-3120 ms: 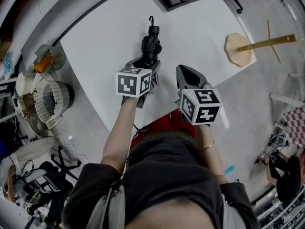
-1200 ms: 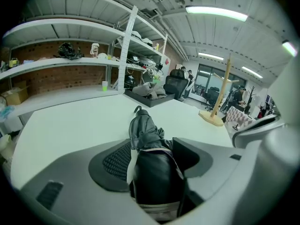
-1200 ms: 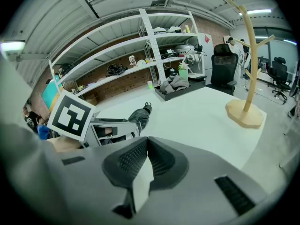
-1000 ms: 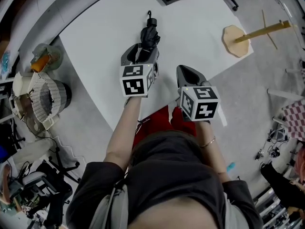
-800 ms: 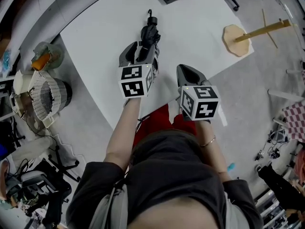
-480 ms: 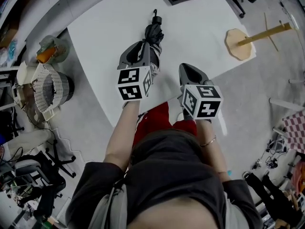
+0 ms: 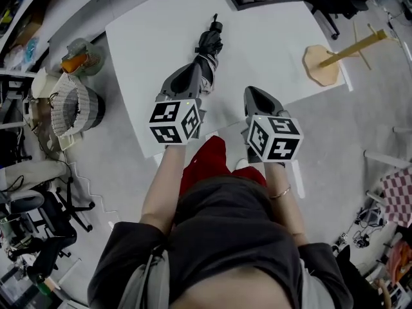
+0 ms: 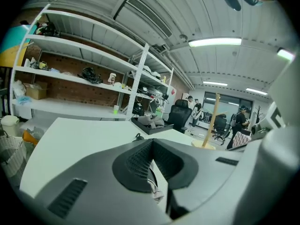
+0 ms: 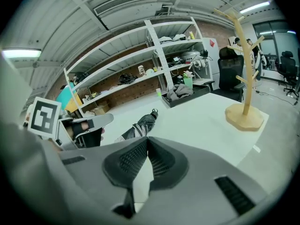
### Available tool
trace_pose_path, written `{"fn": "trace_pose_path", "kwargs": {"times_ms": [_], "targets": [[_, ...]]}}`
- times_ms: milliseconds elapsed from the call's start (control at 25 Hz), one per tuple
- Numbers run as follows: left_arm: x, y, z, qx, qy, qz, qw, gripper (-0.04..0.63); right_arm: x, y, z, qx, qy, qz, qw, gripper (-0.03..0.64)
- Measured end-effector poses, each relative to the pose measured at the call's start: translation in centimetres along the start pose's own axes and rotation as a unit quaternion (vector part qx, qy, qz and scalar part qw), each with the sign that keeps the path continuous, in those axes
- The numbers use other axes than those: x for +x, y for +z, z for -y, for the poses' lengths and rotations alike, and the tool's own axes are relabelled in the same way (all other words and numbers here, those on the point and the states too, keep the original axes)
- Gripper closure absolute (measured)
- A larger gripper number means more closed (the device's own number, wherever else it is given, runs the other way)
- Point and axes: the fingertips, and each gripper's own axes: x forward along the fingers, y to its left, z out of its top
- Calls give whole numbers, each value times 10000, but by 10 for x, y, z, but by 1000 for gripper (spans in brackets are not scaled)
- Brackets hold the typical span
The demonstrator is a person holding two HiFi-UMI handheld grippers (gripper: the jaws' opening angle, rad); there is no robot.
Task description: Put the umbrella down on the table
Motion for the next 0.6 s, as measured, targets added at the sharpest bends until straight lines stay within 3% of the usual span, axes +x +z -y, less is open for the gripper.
{"fn": "trace_pose_path", "kwargs": {"times_ms": [600], "targets": [[-76,4,56,60,93,535,9985,584,-59,0,-6,-404,422,589,9966,597]]}}
